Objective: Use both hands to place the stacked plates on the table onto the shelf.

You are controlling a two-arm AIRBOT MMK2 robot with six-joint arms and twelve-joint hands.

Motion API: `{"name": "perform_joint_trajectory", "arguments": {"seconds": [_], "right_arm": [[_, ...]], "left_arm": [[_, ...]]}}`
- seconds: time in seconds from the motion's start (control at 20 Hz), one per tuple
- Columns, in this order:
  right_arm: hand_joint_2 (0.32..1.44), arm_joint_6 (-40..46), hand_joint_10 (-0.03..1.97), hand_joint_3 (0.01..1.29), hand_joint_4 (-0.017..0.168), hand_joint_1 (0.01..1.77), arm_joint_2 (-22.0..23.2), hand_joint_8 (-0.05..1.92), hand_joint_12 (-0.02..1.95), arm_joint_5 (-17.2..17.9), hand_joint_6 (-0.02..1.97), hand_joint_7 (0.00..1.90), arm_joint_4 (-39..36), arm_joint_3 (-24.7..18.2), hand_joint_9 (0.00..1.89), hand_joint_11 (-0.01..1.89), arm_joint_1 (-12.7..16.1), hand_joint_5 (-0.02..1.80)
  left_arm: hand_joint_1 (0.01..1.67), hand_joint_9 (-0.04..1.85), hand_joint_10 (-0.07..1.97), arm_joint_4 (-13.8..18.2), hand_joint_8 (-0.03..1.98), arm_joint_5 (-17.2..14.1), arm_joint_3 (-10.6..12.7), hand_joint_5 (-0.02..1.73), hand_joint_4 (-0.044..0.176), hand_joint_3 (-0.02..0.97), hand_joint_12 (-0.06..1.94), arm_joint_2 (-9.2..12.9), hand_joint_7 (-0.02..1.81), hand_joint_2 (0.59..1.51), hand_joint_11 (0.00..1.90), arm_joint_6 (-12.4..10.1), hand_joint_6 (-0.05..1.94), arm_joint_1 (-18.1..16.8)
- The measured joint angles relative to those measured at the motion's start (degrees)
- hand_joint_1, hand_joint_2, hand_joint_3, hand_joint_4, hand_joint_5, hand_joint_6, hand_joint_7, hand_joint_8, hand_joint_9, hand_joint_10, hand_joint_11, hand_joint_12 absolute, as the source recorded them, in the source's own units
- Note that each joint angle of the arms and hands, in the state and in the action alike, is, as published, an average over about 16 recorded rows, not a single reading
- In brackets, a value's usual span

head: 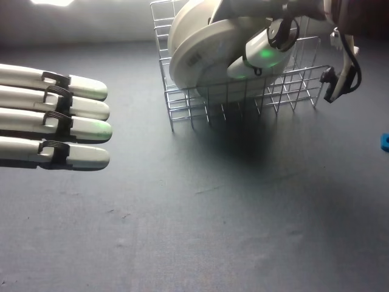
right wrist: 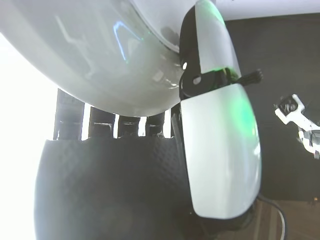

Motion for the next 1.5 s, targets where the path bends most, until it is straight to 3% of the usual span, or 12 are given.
{"name": "perform_joint_trajectory", "arguments": {"seconds": [0.2,0.85,1.2,1.5], "right_arm": [[1.04,0.0,0.25,0.01,-0.005,1.19,-0.2,0.86,1.13,0.7,1.05,0.98,0.0,0.0,1.15,0.85,-0.5,0.80],[1.08,0.0,0.11,0.01,-0.008,1.08,0.7,0.08,1.13,1.0,0.17,0.99,0.2,-1.0,1.04,0.70,-0.1,0.76],[1.09,0.0,0.04,0.01,-0.005,0.98,2.8,0.03,1.12,0.7,0.07,0.97,-0.8,-3.1,0.99,0.60,2.9,0.81],[1.09,-0.7,0.00,0.01,-0.002,0.91,7.2,0.03,1.11,1.6,0.05,0.93,-5.7,-8.6,0.94,0.52,6.4,0.81]], "left_arm": [[0.01,0.02,0.01,0.0,-0.01,-1.0,-0.1,0.03,-0.001,0.021,0.01,0.1,0.02,1.138,0.02,1.0,0.02,0.4],[0.01,0.02,0.01,0.0,-0.01,-0.6,-1.0,0.02,-0.001,0.020,0.01,0.4,0.02,1.135,0.02,4.4,0.02,1.2],[0.01,0.02,0.01,-0.1,-0.01,-0.1,-1.2,0.02,-0.001,0.020,0.01,0.4,0.02,1.140,0.02,4.6,0.02,1.1],[0.01,0.02,0.01,-0.1,-0.01,0.2,-1.3,0.02,-0.001,0.020,0.01,0.5,0.02,1.145,0.02,4.6,0.02,0.9]]}}
